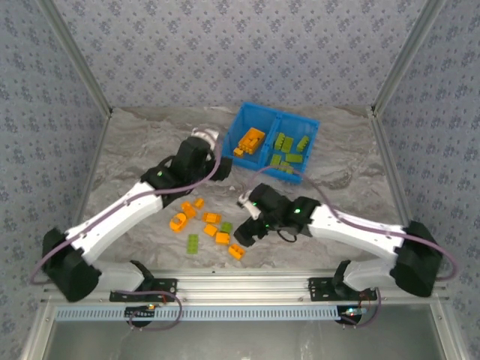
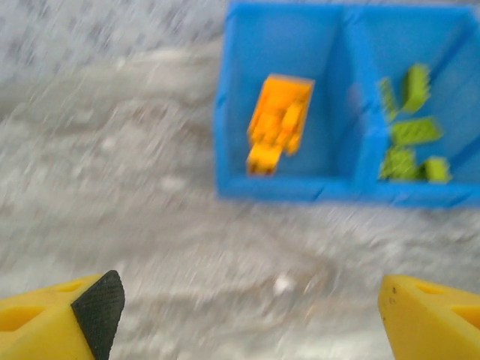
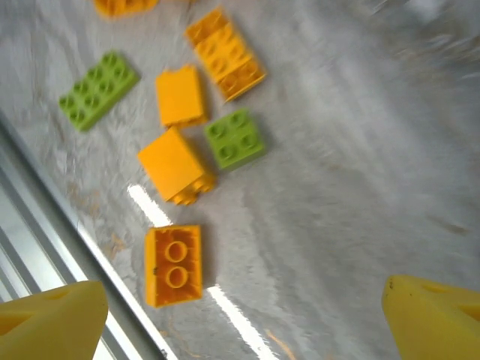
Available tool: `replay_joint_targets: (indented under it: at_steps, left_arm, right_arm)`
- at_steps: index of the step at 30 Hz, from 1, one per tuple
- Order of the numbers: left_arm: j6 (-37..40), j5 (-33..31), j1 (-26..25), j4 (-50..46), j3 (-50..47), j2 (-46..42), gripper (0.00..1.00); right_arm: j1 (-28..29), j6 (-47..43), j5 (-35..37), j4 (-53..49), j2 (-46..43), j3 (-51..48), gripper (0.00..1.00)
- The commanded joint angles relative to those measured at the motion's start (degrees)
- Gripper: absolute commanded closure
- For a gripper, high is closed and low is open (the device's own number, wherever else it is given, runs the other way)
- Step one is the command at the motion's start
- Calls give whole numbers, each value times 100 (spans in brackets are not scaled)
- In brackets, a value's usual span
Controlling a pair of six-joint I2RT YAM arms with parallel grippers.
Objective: Sort the legos into containers by color
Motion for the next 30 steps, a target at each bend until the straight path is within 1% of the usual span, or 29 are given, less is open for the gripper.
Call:
replay_joint_targets:
  at_steps: [1,3,5,6,8,11,13,15,20,23,24,25,27,30]
  left_arm:
    - [-771,-428,355,-645,-672,-940,8]
    - [-1124,-303,698,-914,-1112,-1465,6]
    - [-1320,-69,980,-1057,-1505,-2009,5]
    - [-1372,-14,1053,-1066,-1662,-2223,4]
    - [-1440,49,1130,-1041,-1926,-2580,4]
    - [-1434,61,1181,-1028,-2073,-2728,1]
    - [-1367,98,1186,-1049,-2032,-2651,1]
    - [-1298,121,1192,-1071,-1962,-2558,1]
    - [-1162,118,1190,-1034,-1876,-2438,1]
    - [-1158,190,1190,-976,-1905,-2407,1]
    - [-1159,222,1188,-961,-1915,-2387,1]
    - [-1152,269,1189,-962,-1916,-2381,1]
    - [-1126,345,1189,-940,-1929,-2367,1]
    - [-1019,532,1191,-864,-1926,-2408,1]
  right_arm:
    - [312,-289,-255,1,650,444,5]
    - [485,-375,-240,-189,1052,622,5]
    - [681,-477,-272,-326,1321,671,2]
    - [777,-521,-268,-374,1405,657,0]
    - [968,-575,-268,-428,1629,627,0]
    - [1047,-460,-45,-446,1989,621,1]
    - [1054,-383,104,-431,2149,637,4]
    - [1065,-312,236,-394,2263,646,10]
    - [1064,-51,556,-339,2320,637,44]
    - [1052,30,601,-358,2181,632,65]
    - [1042,46,614,-385,2102,638,70]
    - [1015,66,628,-418,1984,637,73]
    - [927,95,646,-493,1661,636,73]
    - [585,169,660,-522,958,674,73]
